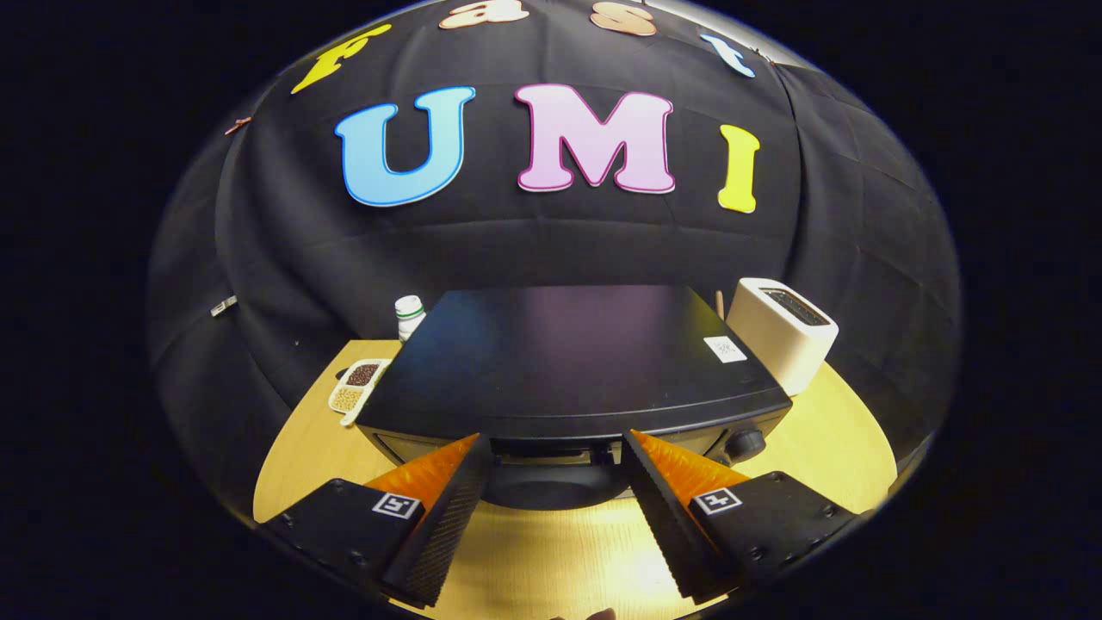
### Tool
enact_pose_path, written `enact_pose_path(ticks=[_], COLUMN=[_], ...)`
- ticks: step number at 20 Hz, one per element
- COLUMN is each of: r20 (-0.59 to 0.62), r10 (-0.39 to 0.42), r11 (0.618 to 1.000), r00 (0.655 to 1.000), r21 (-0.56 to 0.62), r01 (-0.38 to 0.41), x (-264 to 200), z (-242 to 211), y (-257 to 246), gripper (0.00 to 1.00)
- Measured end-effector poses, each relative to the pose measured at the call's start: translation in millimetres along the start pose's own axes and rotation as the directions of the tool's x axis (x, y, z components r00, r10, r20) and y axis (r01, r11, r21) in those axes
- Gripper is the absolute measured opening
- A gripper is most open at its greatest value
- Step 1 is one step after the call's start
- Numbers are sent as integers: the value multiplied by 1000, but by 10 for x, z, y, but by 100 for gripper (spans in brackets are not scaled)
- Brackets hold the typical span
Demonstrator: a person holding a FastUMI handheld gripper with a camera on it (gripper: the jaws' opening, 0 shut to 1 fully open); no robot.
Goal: Open the toaster oven, put the food inside, and close the toaster oven door.
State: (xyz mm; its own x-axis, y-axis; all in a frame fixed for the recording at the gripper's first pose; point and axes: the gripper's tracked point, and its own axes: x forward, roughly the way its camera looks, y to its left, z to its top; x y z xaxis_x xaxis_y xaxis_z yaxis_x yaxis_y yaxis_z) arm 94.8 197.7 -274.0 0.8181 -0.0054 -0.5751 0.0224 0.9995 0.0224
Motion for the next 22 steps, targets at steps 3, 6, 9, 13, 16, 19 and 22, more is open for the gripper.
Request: enact_pose_path(ticks=[3, 6, 9, 13, 16, 19, 22], r20=[2, -4, -23, -39, -63, -89, -130], r10=[-6, 1, 13, 22, 24, 26, 30], r11=[1000, 1000, 1000, 1000, 1000, 999, 999], r00=[1000, 1000, 1000, 999, 998, 996, 991], r21=[18, -18, -7, 5, 14, -25, -39], r01=[6, -2, -13, -22, -23, -29, -35], x=[57, 36, 0, -53, -111, -357, -450], z=[26, -27, -94, -166, -316, -639, -897], y=[20, 42, 38, 12, -13, -8, -21], gripper=[98, 99, 99, 99, 98, 98, 98])
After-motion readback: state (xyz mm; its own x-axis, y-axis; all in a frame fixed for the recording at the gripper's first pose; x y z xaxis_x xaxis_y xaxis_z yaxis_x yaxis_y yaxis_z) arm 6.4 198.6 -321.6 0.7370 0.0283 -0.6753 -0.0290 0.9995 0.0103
